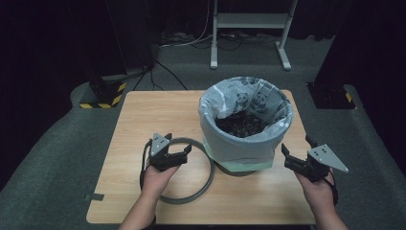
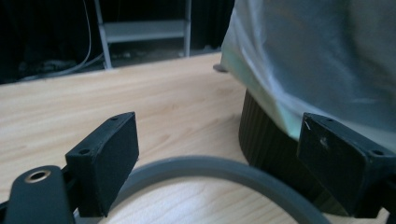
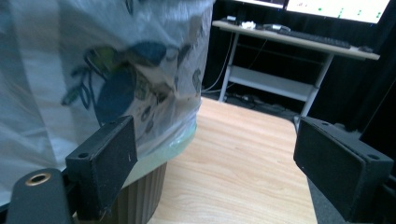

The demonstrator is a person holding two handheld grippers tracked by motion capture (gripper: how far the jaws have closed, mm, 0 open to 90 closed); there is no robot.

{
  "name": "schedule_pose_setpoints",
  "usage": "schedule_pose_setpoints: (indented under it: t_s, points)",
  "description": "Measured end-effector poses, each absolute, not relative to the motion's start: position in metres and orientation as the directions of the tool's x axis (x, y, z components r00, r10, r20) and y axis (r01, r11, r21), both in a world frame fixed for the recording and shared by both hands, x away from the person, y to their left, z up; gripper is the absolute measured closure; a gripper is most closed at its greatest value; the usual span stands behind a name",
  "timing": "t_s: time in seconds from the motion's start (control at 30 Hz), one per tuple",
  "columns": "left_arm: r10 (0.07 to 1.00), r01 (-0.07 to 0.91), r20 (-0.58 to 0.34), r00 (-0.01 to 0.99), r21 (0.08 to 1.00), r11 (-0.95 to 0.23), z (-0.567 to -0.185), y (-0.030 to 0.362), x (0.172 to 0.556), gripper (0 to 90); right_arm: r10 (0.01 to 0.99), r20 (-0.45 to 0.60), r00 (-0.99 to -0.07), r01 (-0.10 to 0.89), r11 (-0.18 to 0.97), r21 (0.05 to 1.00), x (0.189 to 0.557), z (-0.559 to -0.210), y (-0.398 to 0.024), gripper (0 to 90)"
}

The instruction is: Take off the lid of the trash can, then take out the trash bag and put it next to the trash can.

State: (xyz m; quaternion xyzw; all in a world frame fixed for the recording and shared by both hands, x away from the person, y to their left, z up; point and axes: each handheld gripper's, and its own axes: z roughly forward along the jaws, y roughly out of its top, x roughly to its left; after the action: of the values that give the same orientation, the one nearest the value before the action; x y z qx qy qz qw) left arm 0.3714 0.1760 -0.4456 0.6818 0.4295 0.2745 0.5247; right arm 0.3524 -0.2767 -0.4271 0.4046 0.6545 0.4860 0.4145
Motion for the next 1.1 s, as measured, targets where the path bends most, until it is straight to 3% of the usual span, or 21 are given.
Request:
schedule_pose_setpoints:
  t_s: [0.77, 0.93, 1.1]
  points:
    - [0.848, 0.131, -0.068, 0.525, 0.991, -0.002, -0.417, 0.176, 0.350, 11.9, 0.938, -0.151, -0.312, 0.059, 0.177, 0.982, 0.344, -0.415, -0.274, 12.9]
    - [0.824, 0.125, -0.113, 0.555, 0.991, 0.052, -0.407, 0.173, 0.343, 11.9, 0.939, -0.167, -0.300, 0.037, 0.187, 0.982, 0.341, -0.409, -0.272, 12.6]
    - [0.822, 0.091, -0.065, 0.566, 0.996, 0.015, -0.401, 0.165, 0.339, 10.4, 0.943, -0.160, -0.291, 0.024, 0.175, 0.984, 0.339, -0.406, -0.273, 12.5]
